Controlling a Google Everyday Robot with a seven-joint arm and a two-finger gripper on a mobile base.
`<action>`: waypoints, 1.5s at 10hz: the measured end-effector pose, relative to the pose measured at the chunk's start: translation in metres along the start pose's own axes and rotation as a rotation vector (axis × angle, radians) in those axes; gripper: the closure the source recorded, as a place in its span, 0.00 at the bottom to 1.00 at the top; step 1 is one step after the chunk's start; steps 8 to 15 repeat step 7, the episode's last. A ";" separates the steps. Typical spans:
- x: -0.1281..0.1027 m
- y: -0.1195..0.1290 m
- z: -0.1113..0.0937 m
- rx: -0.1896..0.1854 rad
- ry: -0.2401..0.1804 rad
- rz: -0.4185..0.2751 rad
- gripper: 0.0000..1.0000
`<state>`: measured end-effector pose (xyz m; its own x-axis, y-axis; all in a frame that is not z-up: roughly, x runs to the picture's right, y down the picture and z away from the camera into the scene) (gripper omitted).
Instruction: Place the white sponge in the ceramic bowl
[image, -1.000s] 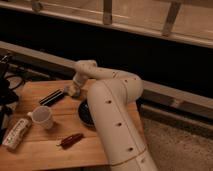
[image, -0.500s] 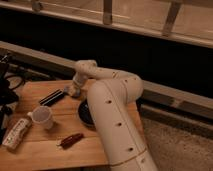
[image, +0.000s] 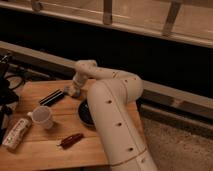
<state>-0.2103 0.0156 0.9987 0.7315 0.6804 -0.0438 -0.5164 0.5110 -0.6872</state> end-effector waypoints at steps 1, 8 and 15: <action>-0.001 0.000 -0.001 -0.010 -0.016 -0.004 0.89; -0.021 0.002 -0.066 0.079 -0.082 -0.011 0.89; -0.021 0.002 -0.066 0.079 -0.082 -0.011 0.89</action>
